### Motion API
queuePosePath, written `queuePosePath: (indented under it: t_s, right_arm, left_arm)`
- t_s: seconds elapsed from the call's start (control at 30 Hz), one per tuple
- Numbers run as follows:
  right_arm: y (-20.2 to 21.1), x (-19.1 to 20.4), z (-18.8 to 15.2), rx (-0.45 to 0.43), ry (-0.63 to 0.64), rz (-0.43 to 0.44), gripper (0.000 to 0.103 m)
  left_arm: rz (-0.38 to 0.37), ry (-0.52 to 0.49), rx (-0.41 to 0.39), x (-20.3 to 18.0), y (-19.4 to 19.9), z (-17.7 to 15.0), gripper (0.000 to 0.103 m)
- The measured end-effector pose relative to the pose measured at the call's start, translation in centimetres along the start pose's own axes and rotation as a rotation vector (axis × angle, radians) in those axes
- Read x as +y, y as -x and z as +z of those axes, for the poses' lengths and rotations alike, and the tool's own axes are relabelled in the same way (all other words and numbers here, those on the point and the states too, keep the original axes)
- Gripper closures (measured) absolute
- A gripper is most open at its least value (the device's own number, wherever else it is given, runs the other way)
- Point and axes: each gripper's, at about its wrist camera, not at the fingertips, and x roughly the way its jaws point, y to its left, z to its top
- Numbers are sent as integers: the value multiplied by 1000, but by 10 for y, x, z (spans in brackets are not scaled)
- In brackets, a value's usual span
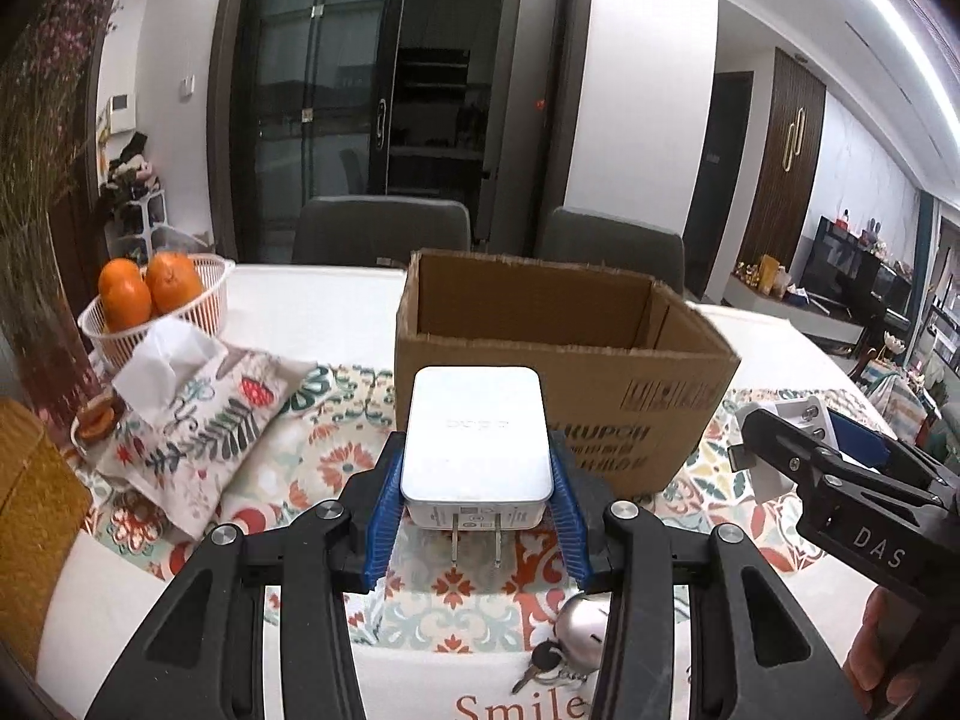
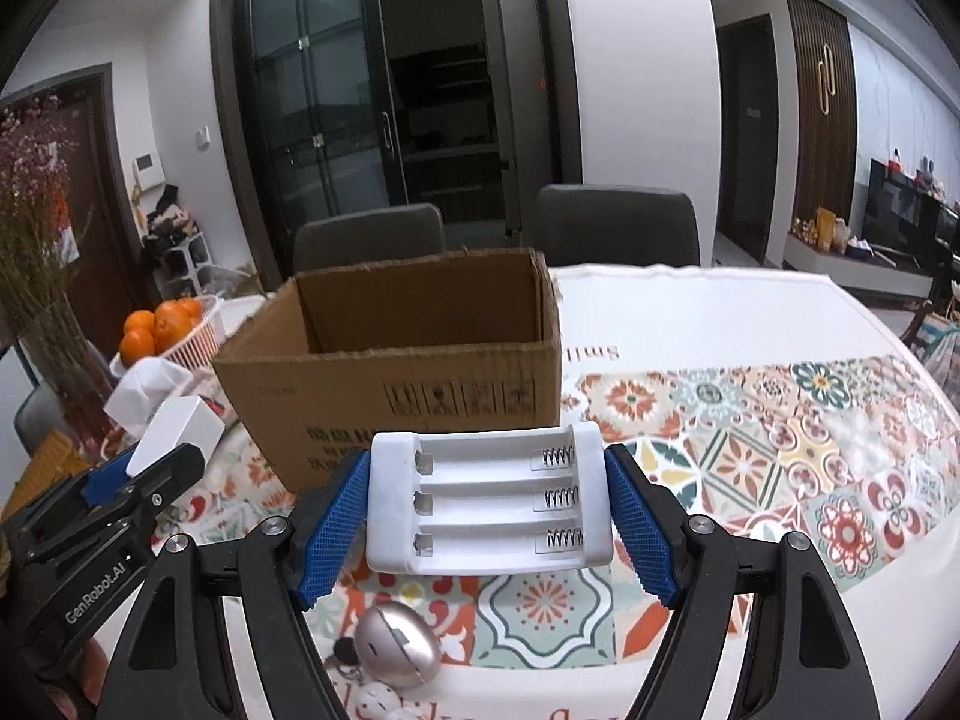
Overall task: Organize rigid objects
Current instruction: 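Lift and carry both white chargers with both tools over the box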
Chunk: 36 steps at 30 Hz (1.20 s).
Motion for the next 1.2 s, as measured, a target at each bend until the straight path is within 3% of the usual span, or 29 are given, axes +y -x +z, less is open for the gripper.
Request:
queuePosePath:
  t_s: [0.63,1.2]
  right_arm:
    - [14,12,48,-118,24,17,26]
    - [-28,13,88,-85,23,53,26]
  left_arm:
    - [18,-62,-93,-4,6,54,59]
    - [13,-103,-80,-8,-32,93,59]
